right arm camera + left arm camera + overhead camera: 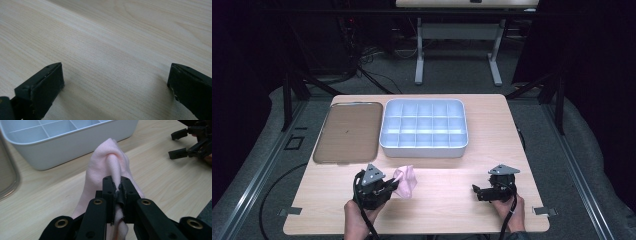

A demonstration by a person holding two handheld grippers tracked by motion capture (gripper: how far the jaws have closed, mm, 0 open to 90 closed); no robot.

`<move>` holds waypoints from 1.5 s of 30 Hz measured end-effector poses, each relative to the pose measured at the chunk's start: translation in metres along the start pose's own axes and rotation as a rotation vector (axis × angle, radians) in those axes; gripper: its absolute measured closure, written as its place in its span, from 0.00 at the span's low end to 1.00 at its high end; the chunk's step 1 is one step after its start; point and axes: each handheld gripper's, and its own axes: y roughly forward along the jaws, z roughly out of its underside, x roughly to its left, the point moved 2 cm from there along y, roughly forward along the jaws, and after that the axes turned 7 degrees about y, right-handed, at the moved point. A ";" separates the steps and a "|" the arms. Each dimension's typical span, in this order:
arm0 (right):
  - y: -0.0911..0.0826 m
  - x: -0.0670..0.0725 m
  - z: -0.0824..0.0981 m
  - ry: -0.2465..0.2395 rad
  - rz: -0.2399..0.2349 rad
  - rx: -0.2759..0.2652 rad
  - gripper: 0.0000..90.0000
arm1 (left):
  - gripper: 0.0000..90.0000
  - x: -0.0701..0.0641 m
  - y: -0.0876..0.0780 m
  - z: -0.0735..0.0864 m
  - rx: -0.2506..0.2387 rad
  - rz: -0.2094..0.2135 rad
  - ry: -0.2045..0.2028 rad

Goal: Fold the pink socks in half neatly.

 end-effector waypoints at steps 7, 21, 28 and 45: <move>0.000 0.000 0.000 0.001 0.000 0.000 0.00 | 0.93 -0.016 0.028 -0.005 0.030 0.057 0.025; 0.000 0.000 0.000 0.002 0.001 0.003 0.00 | 0.92 -0.041 0.091 0.006 0.147 0.096 0.050; 0.000 0.000 0.000 0.001 0.000 -0.001 0.00 | 0.89 -0.049 0.109 0.008 0.175 0.097 0.060; -0.002 0.001 0.001 -0.010 -0.012 -0.009 0.05 | 0.34 -0.018 0.064 0.003 0.118 0.026 0.015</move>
